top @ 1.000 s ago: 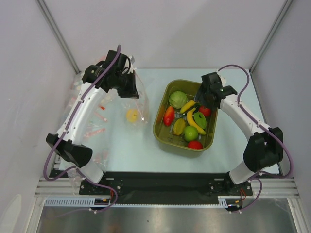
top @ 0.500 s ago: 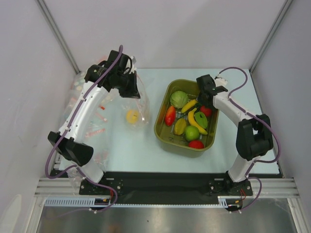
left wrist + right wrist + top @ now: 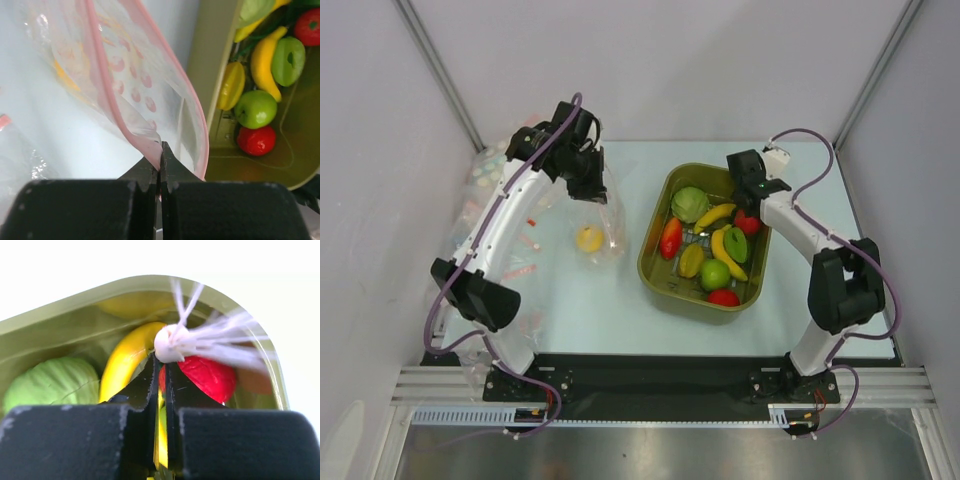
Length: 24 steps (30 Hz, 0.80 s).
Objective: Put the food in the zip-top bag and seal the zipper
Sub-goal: Pick up the fake vegetable from the bin.
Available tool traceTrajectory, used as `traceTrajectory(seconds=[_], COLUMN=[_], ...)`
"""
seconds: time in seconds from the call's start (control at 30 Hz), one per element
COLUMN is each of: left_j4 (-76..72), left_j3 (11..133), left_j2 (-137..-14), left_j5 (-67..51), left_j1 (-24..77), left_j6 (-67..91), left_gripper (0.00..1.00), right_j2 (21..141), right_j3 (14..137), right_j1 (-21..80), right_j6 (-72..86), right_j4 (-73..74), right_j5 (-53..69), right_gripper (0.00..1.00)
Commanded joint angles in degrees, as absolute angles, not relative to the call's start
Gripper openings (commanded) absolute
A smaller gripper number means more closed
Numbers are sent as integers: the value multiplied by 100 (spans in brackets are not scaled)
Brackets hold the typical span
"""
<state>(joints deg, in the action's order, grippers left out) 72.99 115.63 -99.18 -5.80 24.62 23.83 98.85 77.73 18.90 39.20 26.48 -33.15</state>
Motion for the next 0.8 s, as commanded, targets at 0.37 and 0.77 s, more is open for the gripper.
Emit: traceTrajectory(seconds=[0.37,0.77], left_j4=[8218,7367], left_j3=[12050,11593], left_j2=[-9879,-10055], left_j5=[1239,994], left_j1=[2759,3611], left_j6=[2303,2083], left_gripper=[0,0], right_j2=[8253,7462], right_j3=[7084,6758], right_j1=[1872,1890], right_j6=[3437,3331], right_j4=[1222,448], right_j5=[-1584,676], right_gripper=[0,0])
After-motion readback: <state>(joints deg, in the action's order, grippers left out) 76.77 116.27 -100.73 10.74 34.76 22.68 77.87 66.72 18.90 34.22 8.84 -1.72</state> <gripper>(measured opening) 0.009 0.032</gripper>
